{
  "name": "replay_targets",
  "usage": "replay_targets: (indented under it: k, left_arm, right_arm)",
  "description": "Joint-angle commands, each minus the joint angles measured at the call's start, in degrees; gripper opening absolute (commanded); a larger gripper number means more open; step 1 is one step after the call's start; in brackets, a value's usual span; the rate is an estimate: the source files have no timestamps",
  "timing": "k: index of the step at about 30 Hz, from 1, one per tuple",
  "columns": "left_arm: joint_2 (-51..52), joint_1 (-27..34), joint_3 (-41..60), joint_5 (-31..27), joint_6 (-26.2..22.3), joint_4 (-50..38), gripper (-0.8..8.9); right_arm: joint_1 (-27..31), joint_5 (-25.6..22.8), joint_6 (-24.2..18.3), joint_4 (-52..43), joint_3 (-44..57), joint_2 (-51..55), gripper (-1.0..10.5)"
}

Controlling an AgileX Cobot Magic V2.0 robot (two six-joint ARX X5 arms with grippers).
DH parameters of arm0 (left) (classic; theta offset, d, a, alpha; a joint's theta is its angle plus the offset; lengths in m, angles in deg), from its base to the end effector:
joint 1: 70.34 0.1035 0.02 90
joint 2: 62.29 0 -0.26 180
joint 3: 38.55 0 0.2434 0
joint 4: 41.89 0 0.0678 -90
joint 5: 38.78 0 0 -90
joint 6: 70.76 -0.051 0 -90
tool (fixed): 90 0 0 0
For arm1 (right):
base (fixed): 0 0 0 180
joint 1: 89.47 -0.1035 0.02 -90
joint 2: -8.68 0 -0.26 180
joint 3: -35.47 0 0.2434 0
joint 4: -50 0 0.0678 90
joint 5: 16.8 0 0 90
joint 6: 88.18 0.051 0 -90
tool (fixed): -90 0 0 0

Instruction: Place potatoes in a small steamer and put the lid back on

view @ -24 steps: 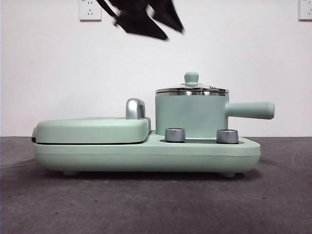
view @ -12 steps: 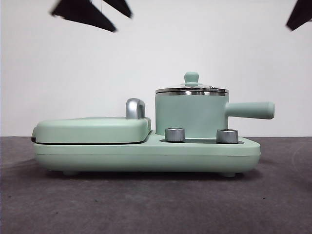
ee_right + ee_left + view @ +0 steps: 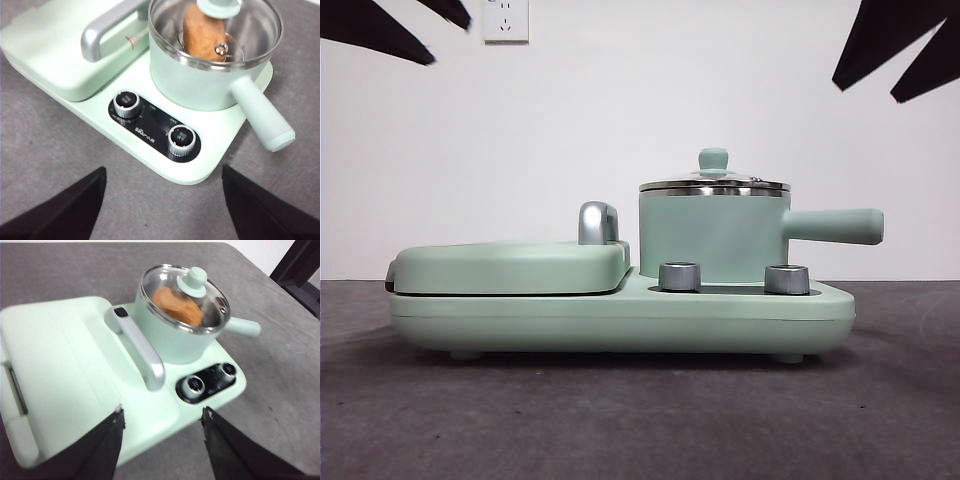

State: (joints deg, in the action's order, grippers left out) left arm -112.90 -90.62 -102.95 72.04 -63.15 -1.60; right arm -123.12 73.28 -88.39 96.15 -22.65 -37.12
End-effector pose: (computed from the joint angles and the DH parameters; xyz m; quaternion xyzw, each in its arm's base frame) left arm 0.1764 -0.0845 0.3109 -0.0616 0.2514 -0.3257 0.9094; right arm 0.1458 0.0972 0.2757 -0.0857 0.2780 0.2781 0.9154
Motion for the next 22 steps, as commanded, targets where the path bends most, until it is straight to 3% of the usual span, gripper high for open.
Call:
replay_targets:
  k: [1, 3, 4, 5, 6, 7, 22]
  left_arm:
    - [0.7, -0.3, -0.4, -0.1, 0.8, 1.2, 2.49]
    - [1.4, -0.3, -0.4, 0.1, 0.8, 2.4, 2.21]
    - [1.6, -0.4, -0.4, 0.1, 0.8, 2.8, 1.07]
    - [1.8, -0.4, -0.4, 0.0, 0.9, 3.5, -0.01]
    - [2.0, -0.4, -0.4, 0.0, 0.7, 3.5, 0.07]
    - [2.0, -0.4, -0.4, 0.0, 0.8, 3.5, 0.06]
    - [2.0, -0.4, -0.4, 0.0, 0.6, 4.1, 0.06]
  right_arm:
    - [-0.3, -0.3, -0.3, -0.4, -0.4, -0.6, 3.6]
    - [-0.3, -0.2, -0.2, -0.5, -0.4, -0.3, 3.5]
    - [-0.3, 0.0, -0.2, 0.1, -0.4, -0.1, 3.1]
    - [-0.3, 0.0, -0.2, 0.8, -0.4, 0.3, 1.0]
    - [-0.3, -0.1, -0.9, 0.8, -0.4, 0.6, -0.1]
    - [-0.3, -0.3, -1.3, 0.1, -0.4, 0.7, 0.4]
    - [-0.3, -0.1, -1.3, -3.1, -0.4, 1.0, 0.4]
